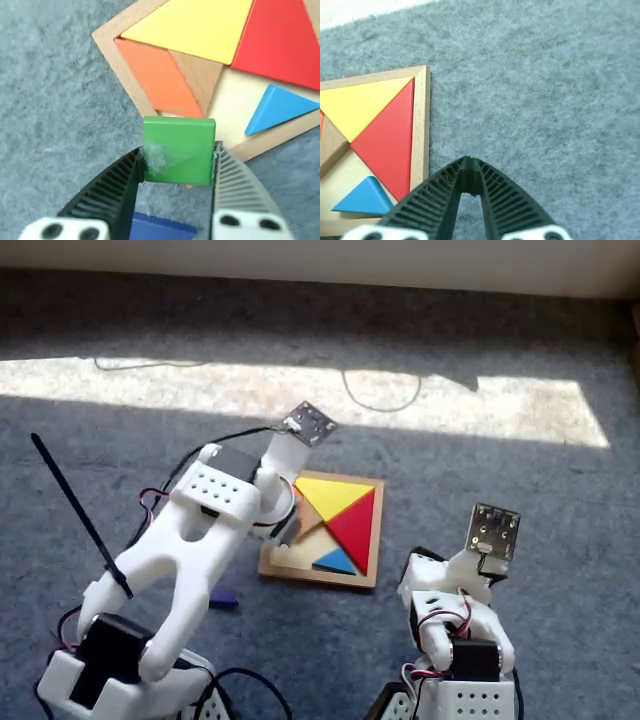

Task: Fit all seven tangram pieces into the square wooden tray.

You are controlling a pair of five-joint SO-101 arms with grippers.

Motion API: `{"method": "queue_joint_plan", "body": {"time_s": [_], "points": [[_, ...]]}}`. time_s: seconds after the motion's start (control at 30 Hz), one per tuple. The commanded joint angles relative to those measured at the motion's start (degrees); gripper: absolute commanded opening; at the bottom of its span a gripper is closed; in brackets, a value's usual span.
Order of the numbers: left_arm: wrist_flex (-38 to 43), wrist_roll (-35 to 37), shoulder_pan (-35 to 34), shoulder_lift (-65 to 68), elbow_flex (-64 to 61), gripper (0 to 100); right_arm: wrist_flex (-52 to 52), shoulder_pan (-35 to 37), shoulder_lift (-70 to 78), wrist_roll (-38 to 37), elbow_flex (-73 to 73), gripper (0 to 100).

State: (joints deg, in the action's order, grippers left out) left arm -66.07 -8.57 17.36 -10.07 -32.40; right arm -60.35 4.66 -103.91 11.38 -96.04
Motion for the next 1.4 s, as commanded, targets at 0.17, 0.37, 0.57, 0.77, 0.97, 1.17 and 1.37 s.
{"method": "queue_joint_plan", "body": {"time_s": [0.17,0.37,0.57,0.77,0.97,1.17,1.37], "points": [[4.31,0.62,7.34,-0.40,2.33,16,0.04,-0.66,-0.75,-0.53,-7.60,0.3],[4.31,0.70,8.04,-0.40,2.33,26,0.04,-0.66,-0.75,-0.53,-7.60,0.3],[4.13,0.79,7.69,-0.48,2.68,32,0.04,-0.66,-0.75,-0.53,-7.60,0.3],[4.04,0.44,5.76,-1.01,3.38,28,0.04,-0.66,-0.75,-0.53,-7.60,0.3],[4.40,-2.02,-0.66,-0.48,2.86,23,0.04,-0.75,-0.75,-0.53,-7.60,0.3],[12.22,-4.40,-3.30,-0.40,-3.65,23,0.04,-0.75,-0.75,-0.53,-7.60,0.3],[18.20,-4.22,-3.30,1.10,-7.08,23,0.04,-0.75,-0.75,-0.53,-7.60,0.3]]}}
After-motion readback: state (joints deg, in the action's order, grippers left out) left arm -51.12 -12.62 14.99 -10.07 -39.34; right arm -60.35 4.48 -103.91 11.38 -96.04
